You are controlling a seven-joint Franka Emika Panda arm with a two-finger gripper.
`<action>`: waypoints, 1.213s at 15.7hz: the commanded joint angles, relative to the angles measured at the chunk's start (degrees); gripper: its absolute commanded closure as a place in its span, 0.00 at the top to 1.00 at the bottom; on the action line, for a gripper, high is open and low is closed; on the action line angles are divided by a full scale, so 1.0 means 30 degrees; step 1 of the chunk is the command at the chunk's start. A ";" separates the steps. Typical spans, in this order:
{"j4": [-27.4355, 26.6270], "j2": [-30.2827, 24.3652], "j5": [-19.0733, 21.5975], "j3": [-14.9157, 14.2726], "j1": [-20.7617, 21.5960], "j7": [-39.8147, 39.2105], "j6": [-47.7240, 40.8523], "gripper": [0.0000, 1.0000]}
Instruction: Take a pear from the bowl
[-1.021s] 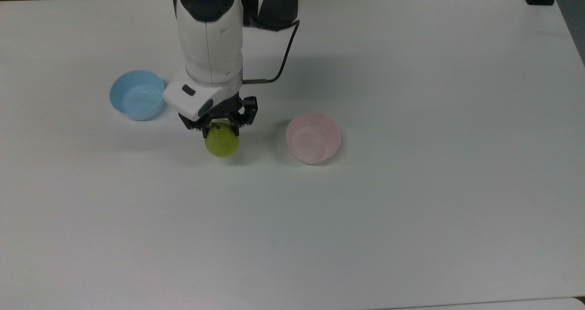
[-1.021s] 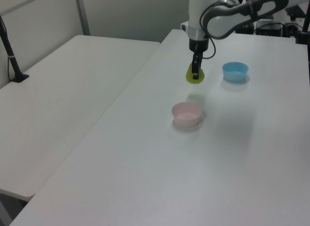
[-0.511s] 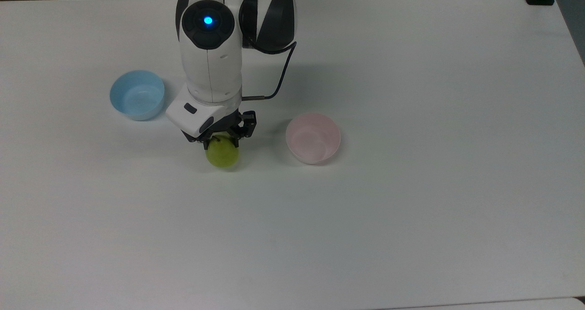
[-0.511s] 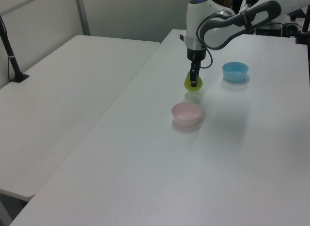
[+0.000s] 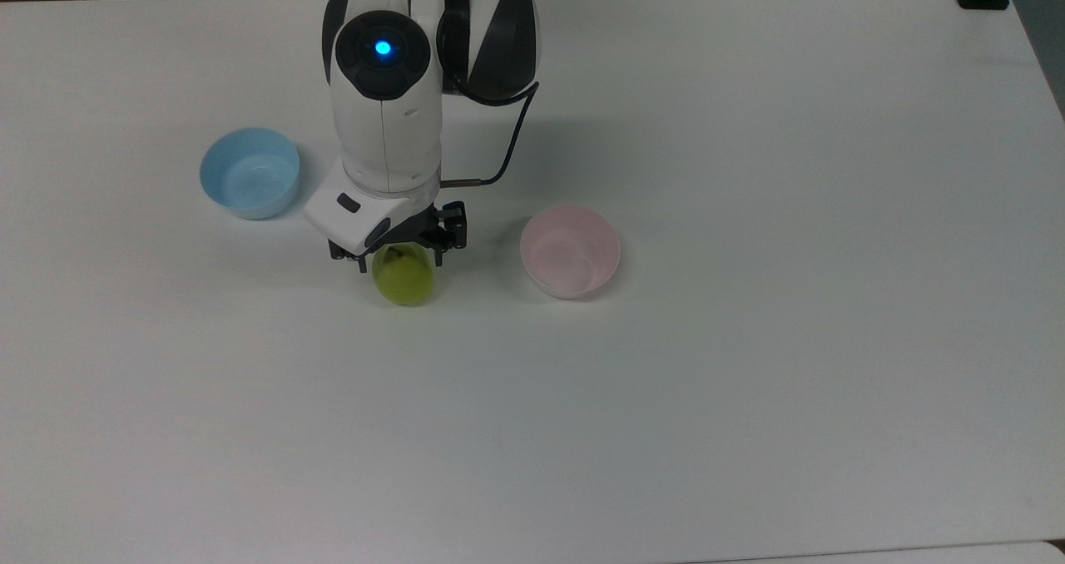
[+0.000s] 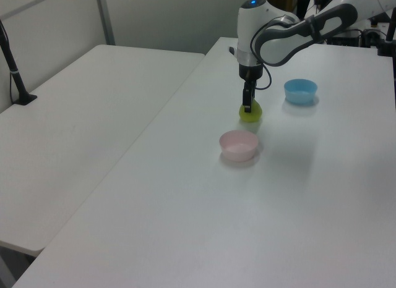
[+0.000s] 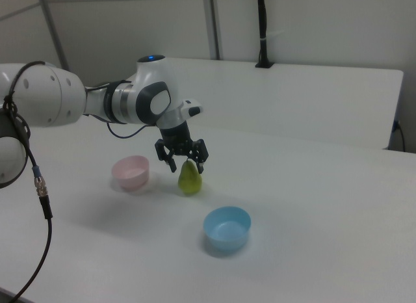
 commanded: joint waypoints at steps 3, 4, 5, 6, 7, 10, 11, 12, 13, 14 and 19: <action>-0.0443 -0.2436 -0.0299 0.0012 0.0182 0.0503 -0.1200 1.00; -0.0443 -0.2905 -0.0299 0.0070 0.0270 0.0970 -0.1845 1.00; -0.0443 -0.3490 -0.0299 0.0186 0.0300 0.1526 -0.2402 1.00; -0.0443 -0.3989 -0.0270 0.0275 0.0329 0.1996 -0.2988 1.00; -0.0443 -0.4545 -0.0270 0.0275 0.0533 0.2349 -0.3632 1.00; -0.0443 -0.6274 -0.0066 0.0275 0.0915 0.2469 -0.5711 1.00; -0.0472 -0.6830 -0.0007 0.0275 0.0915 0.2498 -0.6444 1.00; -0.0472 -0.7358 0.0023 0.0304 0.0944 0.2499 -0.7147 1.00; -0.0472 -0.7827 0.0052 0.0305 0.1032 0.2499 -0.7763 1.00; -0.0501 -0.8209 0.0052 0.0305 0.1149 0.2499 -0.8204 1.00; -0.0911 -0.9325 0.0550 0.0275 0.1267 0.2499 -0.8766 1.00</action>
